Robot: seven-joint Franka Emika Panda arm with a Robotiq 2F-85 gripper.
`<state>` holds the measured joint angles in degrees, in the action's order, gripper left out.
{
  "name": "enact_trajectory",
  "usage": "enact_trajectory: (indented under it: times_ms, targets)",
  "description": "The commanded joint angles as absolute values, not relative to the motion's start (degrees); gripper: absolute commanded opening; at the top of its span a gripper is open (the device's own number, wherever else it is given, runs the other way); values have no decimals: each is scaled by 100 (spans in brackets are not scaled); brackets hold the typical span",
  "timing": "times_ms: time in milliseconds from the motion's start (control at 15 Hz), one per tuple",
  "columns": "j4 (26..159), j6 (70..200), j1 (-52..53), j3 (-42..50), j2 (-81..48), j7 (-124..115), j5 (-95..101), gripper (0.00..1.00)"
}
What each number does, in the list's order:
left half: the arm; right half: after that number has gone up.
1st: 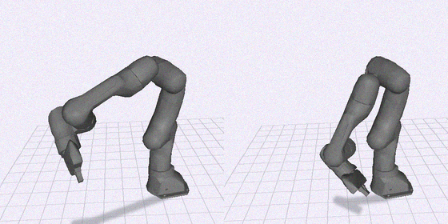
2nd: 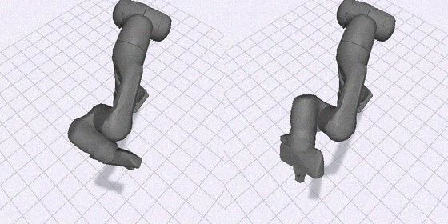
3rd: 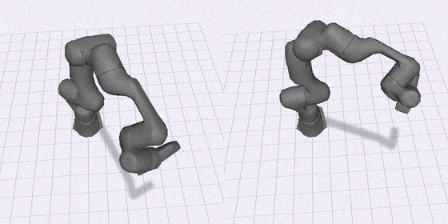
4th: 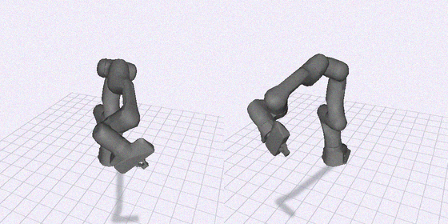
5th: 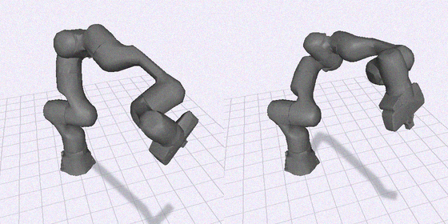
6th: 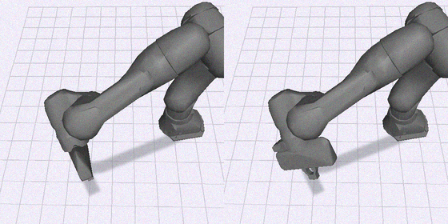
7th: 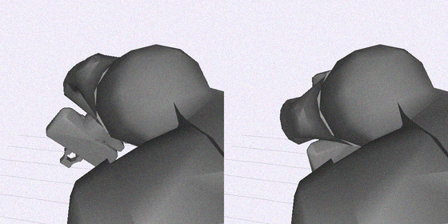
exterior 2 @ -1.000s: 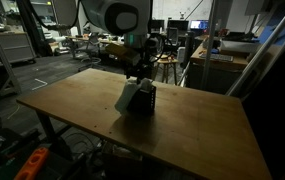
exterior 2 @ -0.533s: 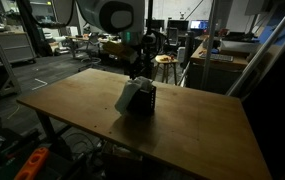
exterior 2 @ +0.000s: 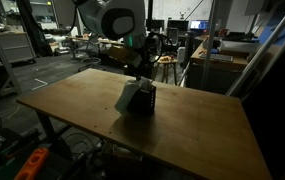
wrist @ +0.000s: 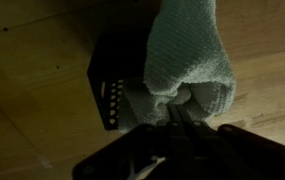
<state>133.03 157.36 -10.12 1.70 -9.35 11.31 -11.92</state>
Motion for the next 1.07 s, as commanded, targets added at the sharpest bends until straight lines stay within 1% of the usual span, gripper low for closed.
enact_trajectory:
  times_ms: [0,200,467,600,733,800,1000]
  targets:
    - [13275,16092,-869,250,-1139,907,-980,3]
    - [13252,16235,-818,196,-1353,853,-954,2]
    - [13395,16680,-720,41,-1493,917,-935,4]
    - [13510,16921,-754,-167,-1488,1033,-1050,3]
    - [13612,17075,-829,-369,-1492,1121,-1130,3]
    - [13649,17130,-874,-442,-1514,1143,-1159,4]
    - [13734,17143,-1035,-647,-1532,1240,-1282,4]
